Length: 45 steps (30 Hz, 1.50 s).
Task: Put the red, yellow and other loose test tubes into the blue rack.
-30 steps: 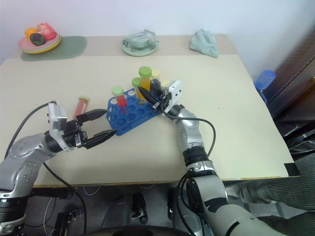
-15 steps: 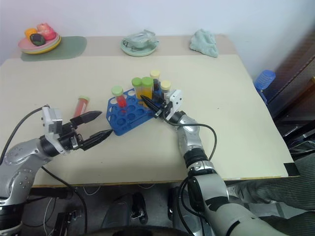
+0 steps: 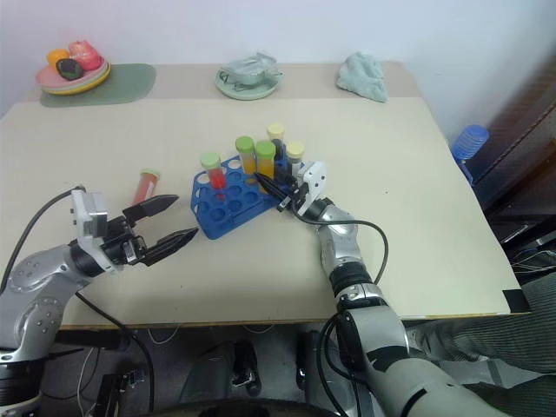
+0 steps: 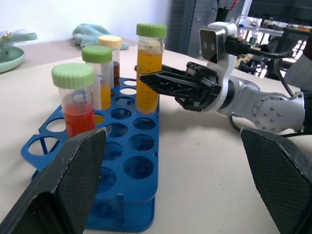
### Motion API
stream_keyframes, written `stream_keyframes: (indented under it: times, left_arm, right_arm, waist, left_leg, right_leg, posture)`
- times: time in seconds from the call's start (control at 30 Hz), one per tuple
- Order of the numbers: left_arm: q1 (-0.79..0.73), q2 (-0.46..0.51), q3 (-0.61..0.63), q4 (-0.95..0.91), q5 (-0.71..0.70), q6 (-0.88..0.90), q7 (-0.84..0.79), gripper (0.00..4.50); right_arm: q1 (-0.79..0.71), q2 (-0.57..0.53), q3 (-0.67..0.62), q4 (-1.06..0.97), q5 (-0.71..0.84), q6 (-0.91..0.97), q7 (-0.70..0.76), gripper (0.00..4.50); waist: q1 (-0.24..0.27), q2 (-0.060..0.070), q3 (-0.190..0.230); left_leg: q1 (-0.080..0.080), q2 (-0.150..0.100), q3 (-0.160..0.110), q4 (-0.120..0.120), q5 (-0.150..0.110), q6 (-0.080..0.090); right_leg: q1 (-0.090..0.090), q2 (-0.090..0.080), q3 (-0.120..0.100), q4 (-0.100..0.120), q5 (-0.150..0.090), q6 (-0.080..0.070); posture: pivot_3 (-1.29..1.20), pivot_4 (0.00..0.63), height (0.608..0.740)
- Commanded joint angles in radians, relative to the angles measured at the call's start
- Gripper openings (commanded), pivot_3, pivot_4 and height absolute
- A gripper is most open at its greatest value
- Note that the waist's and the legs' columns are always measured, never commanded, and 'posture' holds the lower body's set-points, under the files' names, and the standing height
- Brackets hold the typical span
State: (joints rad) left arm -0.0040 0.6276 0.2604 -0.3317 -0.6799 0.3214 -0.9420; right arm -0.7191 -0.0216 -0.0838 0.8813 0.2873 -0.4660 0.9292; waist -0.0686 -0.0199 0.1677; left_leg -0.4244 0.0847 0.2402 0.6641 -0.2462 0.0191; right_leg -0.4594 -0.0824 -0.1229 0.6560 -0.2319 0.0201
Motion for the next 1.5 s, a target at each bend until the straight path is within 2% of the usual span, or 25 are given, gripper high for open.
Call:
stream_keyframes:
  times: [0.03,0.17,0.2,0.23,0.37,0.4,0.5,0.6,0.73,0.9,0.97,1.03,1.13,1.23,1.33,1.5]
  left_arm:
    - [-0.008,0.003,0.007,-0.009,-0.003,-0.021,-0.016,4.50]
    - [-0.009,0.004,0.006,-0.009,-0.001,-0.021,-0.023,4.50]
    - [-0.008,0.004,0.006,-0.010,-0.002,-0.021,-0.024,4.50]
    - [-0.007,0.004,0.006,-0.012,-0.002,-0.020,-0.023,4.50]
    - [-0.004,0.002,0.006,-0.019,-0.002,-0.017,-0.017,4.50]
    - [-0.002,0.001,0.007,-0.022,-0.002,-0.016,-0.014,4.50]
    - [0.001,-0.005,0.006,-0.022,0.010,-0.021,0.002,4.50]
    - [-0.010,-0.031,0.019,-0.002,0.020,-0.048,0.029,4.50]
    - [-0.033,-0.076,0.055,0.015,-0.016,-0.060,0.074,4.50]
    - [-0.162,-0.175,0.183,0.039,-0.160,-0.021,0.293,4.50]
    - [-0.218,-0.188,0.221,0.039,-0.181,0.009,0.418,4.50]
    - [-0.271,-0.187,0.228,0.039,-0.142,0.046,0.558,4.50]
    - [-0.348,-0.174,0.217,0.041,-0.092,0.165,0.789,4.50]
    - [-0.391,-0.138,0.196,0.036,-0.077,0.340,0.947,4.50]
    - [-0.499,-0.112,0.218,0.084,-0.131,0.675,1.172,4.50]
    - [-0.726,-0.076,0.288,0.252,-0.165,1.067,1.279,4.50]
  right_arm:
    - [0.002,-0.016,-0.018,0.000,0.005,-0.014,-0.008,0.80]
    - [0.007,-0.018,-0.017,-0.009,0.017,0.017,0.012,0.80]
    - [0.010,-0.019,-0.014,-0.011,0.010,0.007,0.011,1.80]
    - [0.012,-0.018,-0.012,-0.012,-0.001,-0.014,-0.004,2.15]
    - [0.013,-0.023,0.006,-0.008,-0.067,-0.103,-0.094,4.18]
    - [0.014,-0.026,0.013,-0.013,-0.079,-0.111,-0.099,4.41]
    - [0.028,-0.040,0.033,-0.042,-0.128,-0.139,-0.147,4.41]
    - [0.085,-0.073,0.067,-0.159,-0.168,-0.123,-0.171,4.41]
    - [0.174,-0.144,0.109,-0.352,-0.155,-0.045,-0.118,4.41]
    - [0.284,-0.276,0.113,-0.620,-0.091,0.139,-0.063,4.41]
    - [0.316,-0.335,0.108,-0.724,-0.061,0.219,-0.036,4.41]
    - [0.334,-0.401,0.104,-0.832,-0.009,0.321,0.002,4.41]
    - [0.302,-0.486,0.093,-0.966,0.062,0.465,0.038,4.41]
    - [0.220,-0.534,0.097,-1.042,0.106,0.567,0.058,4.41]
    - [0.132,-0.544,0.116,-1.067,0.116,0.612,0.072,4.41]
    - [0.080,-0.544,0.125,-1.064,0.099,0.623,0.072,4.41]
  waist:
    - [0.000,0.000,0.000]
    - [0.000,0.000,0.000]
    - [0.000,0.000,0.000]
    - [0.000,0.000,0.000]
    - [-0.002,0.000,0.000]
    - [-0.003,0.000,0.000]
    - [-0.002,0.000,0.000]
    - [0.000,0.000,0.000]
    - [0.000,0.000,0.000]
    - [0.001,0.000,0.000]
    - [0.002,0.000,0.000]
    - [0.000,-0.001,0.000]
    - [0.001,-0.001,0.000]
    - [0.000,-0.002,0.000]
    - [0.004,-0.002,0.000]
    - [0.028,-0.005,0.001]
  left_leg:
    - [0.000,0.000,0.000,0.000,0.000,0.000]
    - [0.000,0.000,0.000,0.000,0.000,0.000]
    - [0.000,0.000,0.000,0.000,0.000,0.000]
    - [0.000,0.000,0.000,0.000,0.000,0.000]
    - [0.000,0.000,0.000,0.000,0.000,0.000]
    - [0.000,0.000,0.000,0.000,0.000,0.000]
    - [0.000,0.000,0.000,0.000,0.000,0.000]
    - [0.000,0.000,0.000,0.000,0.000,0.000]
    - [0.000,0.000,0.000,0.000,0.000,0.000]
    - [0.000,0.000,-0.001,0.001,0.001,0.001]
    - [0.000,0.000,-0.001,0.001,0.002,0.002]
    - [0.000,0.000,-0.002,0.001,0.002,0.002]
    - [0.001,0.000,-0.002,0.001,0.002,0.003]
    - [0.002,0.000,-0.002,0.001,0.002,0.003]
    - [0.002,0.000,-0.003,0.001,0.002,0.003]
    - [0.001,0.000,-0.003,0.001,0.002,0.003]
  right_leg:
    - [0.000,0.000,0.000,0.000,0.000,0.000]
    - [0.000,0.000,0.000,0.000,0.000,0.000]
    - [0.000,0.000,0.000,0.000,0.000,0.000]
    - [0.000,0.000,0.000,0.000,0.000,0.000]
    - [0.000,0.000,0.000,0.000,0.000,0.000]
    - [0.000,0.000,0.000,0.000,0.000,0.000]
    - [0.000,0.000,0.000,0.001,0.000,0.000]
    - [0.000,0.000,0.000,0.001,0.000,0.000]
    - [0.000,0.000,0.000,0.001,0.000,0.000]
    - [0.000,0.000,0.001,0.001,0.000,0.000]
    - [0.001,0.000,0.001,0.001,0.000,0.000]
    - [0.001,0.000,0.001,0.001,0.000,0.000]
    - [0.002,0.001,0.001,0.001,0.000,0.001]
    - [0.002,0.001,0.001,0.001,0.000,0.001]
    - [0.002,0.001,0.001,0.002,0.000,0.001]
    - [0.002,0.003,0.000,0.002,-0.001,0.002]
  posture:
    - [0.00,0.150,0.740]
    - [0.00,0.150,0.740]
    - [0.00,0.150,0.740]
    - [0.00,0.150,0.740]
    - [0.00,0.150,0.740]
    - [0.00,0.150,0.740]
    - [0.00,0.150,0.740]
    - [0.00,0.150,0.740]
    - [0.00,0.150,0.740]
    - [0.00,0.150,0.740]
    - [0.00,0.150,0.740]
    - [0.00,0.150,0.740]
    - [0.00,0.150,0.740]
    - [0.00,0.150,0.740]
    - [0.00,0.150,0.740]
    - [0.00,0.150,0.740]
